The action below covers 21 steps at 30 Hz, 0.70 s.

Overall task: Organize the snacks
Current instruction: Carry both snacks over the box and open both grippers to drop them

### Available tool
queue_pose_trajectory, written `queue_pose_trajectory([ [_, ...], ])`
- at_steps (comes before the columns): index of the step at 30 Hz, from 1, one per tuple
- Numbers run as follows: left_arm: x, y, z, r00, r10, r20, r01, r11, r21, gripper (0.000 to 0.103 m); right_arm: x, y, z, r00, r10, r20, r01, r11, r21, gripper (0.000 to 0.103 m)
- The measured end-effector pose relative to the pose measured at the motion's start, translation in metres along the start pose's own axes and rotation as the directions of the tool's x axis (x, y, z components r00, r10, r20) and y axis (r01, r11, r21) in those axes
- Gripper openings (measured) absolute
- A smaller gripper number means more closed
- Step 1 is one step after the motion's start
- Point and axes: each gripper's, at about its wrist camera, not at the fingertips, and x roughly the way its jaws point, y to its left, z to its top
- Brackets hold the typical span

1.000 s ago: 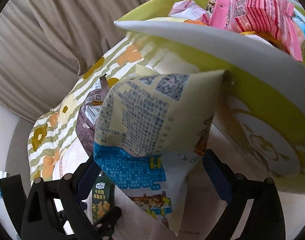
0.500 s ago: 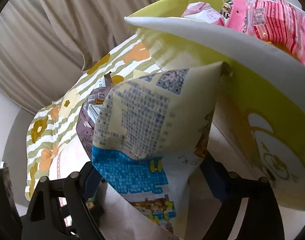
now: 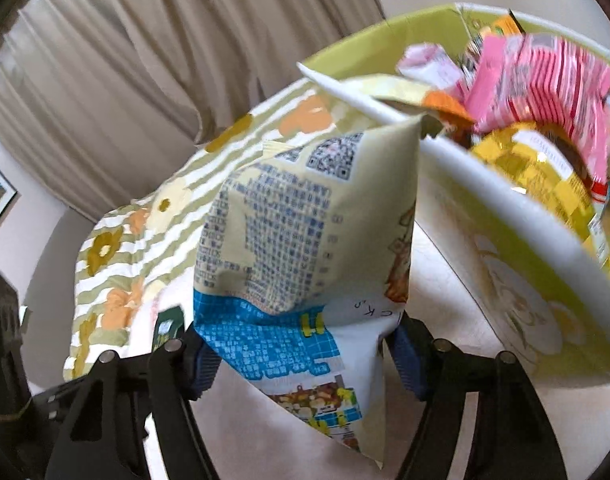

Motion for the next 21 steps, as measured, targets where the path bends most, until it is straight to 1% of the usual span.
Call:
queue_pose_trajectory([
  [3,-0.025,-0.005,0.012,0.998,-0.019,0.055,0.019,1.000,-0.004,0.040,-0.022,0.007,0.008,0.999,0.042,0.015,-0.042,0.999,-0.020,0.068],
  [6,-0.047,-0.014,0.025,0.995,-0.023,0.101,0.022,1.000,0.007,0.040,-0.049,0.012,0.021,0.995,0.092,0.037,-0.090,0.995,-0.046,0.068],
  [9,-0.066,-0.029,0.037,0.990,-0.042,0.137,0.042,0.999,0.004,0.040,-0.077,0.006,0.037,0.990,0.131,0.058,-0.126,0.989,-0.076,0.068],
  [13,-0.086,-0.060,0.048,0.981,-0.059,0.185,0.060,0.998,0.005,0.040,-0.104,-0.016,0.064,0.984,0.171,0.055,-0.166,0.981,-0.098,0.068],
  [17,-0.099,-0.109,0.061,0.972,-0.060,0.228,0.060,0.998,0.005,0.040,-0.126,-0.047,0.096,0.982,0.186,0.035,-0.179,0.972,-0.153,0.068],
  [21,-0.101,-0.155,0.070,0.966,-0.082,0.245,0.091,0.995,-0.028,0.040,-0.138,-0.085,0.132,0.982,0.186,-0.032,-0.188,0.958,-0.217,0.068],
])
